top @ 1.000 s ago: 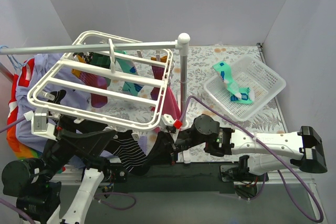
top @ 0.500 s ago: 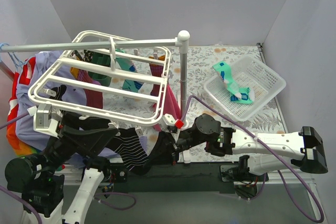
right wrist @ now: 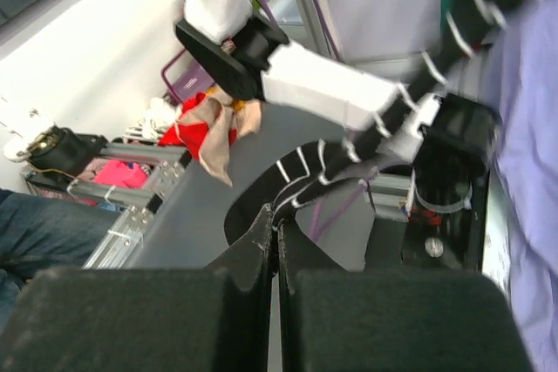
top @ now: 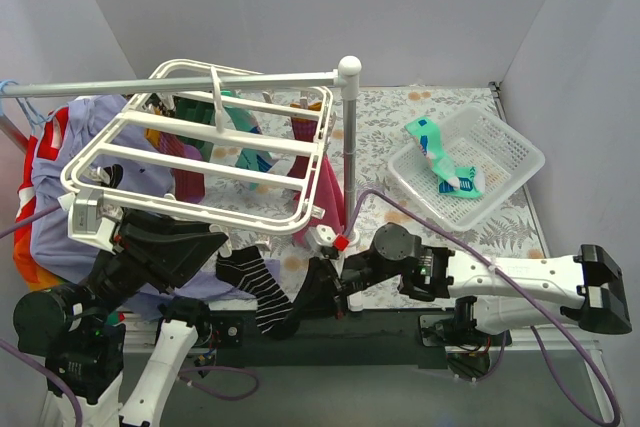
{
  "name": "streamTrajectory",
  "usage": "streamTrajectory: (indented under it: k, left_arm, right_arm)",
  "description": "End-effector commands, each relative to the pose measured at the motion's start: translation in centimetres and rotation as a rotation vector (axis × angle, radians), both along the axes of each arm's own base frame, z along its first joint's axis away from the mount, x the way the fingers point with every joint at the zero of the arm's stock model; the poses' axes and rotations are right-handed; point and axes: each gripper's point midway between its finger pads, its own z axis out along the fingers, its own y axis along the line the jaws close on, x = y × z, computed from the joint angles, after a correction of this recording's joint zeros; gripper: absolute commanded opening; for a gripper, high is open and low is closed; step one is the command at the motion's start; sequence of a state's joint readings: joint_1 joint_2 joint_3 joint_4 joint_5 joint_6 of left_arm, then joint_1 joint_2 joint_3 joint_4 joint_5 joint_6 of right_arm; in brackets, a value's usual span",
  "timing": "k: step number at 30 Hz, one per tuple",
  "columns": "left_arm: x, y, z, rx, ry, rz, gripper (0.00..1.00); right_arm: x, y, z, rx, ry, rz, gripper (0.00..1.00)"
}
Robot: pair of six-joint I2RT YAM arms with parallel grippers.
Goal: Remove the socks clipped to the hanger
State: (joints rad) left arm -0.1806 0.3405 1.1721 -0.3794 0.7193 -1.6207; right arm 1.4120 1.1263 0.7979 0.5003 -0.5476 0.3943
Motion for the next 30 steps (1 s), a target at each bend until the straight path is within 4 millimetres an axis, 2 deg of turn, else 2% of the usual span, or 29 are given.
streamTrajectory:
  k: [1, 2, 3, 6, 9, 12, 13, 14, 16, 17, 19, 20, 22, 23, 24, 25, 26, 27, 30]
  left_arm:
    - [1.3, -0.3, -0.4, 0.009, 0.027, -0.006, 0.04]
    - [1.2, -0.3, -0.4, 0.010, 0.030, -0.010, 0.04]
    - [1.2, -0.3, -0.6, 0.014, 0.028, -0.006, 0.04]
    - [1.3, -0.3, -0.9, 0.019, 0.037, -0.002, 0.04]
    - [1.2, -0.3, -1.2, 0.021, 0.045, -0.001, 0.04]
    - [1.2, -0.2, -1.5, 0.025, 0.051, 0.002, 0.04]
    - [1.2, -0.2, -1.6, 0.026, 0.054, 0.002, 0.04]
    - [1.2, -0.2, -1.7, 0.027, 0.057, 0.001, 0.04]
    - [1.3, -0.2, -1.8, 0.027, 0.062, 0.004, 0.04]
    - [1.2, -0.2, -1.9, 0.029, 0.061, 0.001, 0.04]
    - [1.2, -0.2, -1.9, 0.025, 0.064, 0.003, 0.04]
    - [1.1, -0.2, -2.0, 0.027, 0.064, 0.000, 0.04]
    - [1.1, -0.3, -2.1, 0.029, 0.069, -0.003, 0.04]
    - [1.1, -0.2, -2.1, 0.030, 0.069, -0.001, 0.04]
    - [1.1, -0.2, -2.1, 0.030, 0.071, -0.001, 0.03]
    - [1.1, -0.2, -2.1, 0.030, 0.071, 0.001, 0.03]
    - [1.1, -0.3, -2.1, 0.030, 0.072, -0.001, 0.03]
    - [1.0, -0.2, -1.9, 0.028, 0.067, 0.000, 0.03]
    - [0.8, -0.2, -1.8, 0.028, 0.063, 0.002, 0.03]
  right_arm:
    - [2.0, -1.4, -1.4, -0.046, 0.022, -0.113, 0.01]
    - [3.2, -1.6, -2.0, -0.069, 0.030, -0.157, 0.01]
    - [4.1, -2.1, -3.6, -0.127, 0.042, -0.199, 0.01]
    - [8.3, -3.7, -4.9, -0.183, 0.055, -0.385, 0.01]
    - [13.1, -6.6, -6.0, -0.241, 0.062, -0.598, 0.01]
    - [18.6, -10.9, -6.8, -0.337, 0.042, -0.896, 0.01]
    - [20.9, -12.6, -5.7, -0.330, 0.025, -1.030, 0.01]
    - [22.8, -14.6, -6.5, -0.390, 0.027, -1.133, 0.01]
    - [25.3, -17.0, -6.3, -0.423, 0.000, -1.259, 0.01]
    - [27.2, -18.9, -5.5, -0.424, 0.003, -1.347, 0.01]
    - [29.2, -20.4, -5.2, -0.441, 0.000, -1.411, 0.01]
    - [31.0, -22.4, -4.1, -0.431, 0.010, -1.499, 0.01]
    - [33.6, -24.5, -4.3, -0.483, 0.026, -1.592, 0.01]
    - [35.2, -26.7, -3.5, -0.481, 0.042, -1.683, 0.01]
    - [36.1, -27.8, -3.3, -0.492, 0.050, -1.726, 0.01]
    - [37.4, -28.8, -4.1, -0.535, 0.071, -1.762, 0.01]
    - [38.4, -30.7, -4.1, -0.547, 0.091, -1.823, 0.01]
    - [39.1, -31.4, -3.4, -0.544, 0.091, -1.854, 0.01]
    - [40.7, -33.6, -4.5, -0.603, 0.123, -1.922, 0.02]
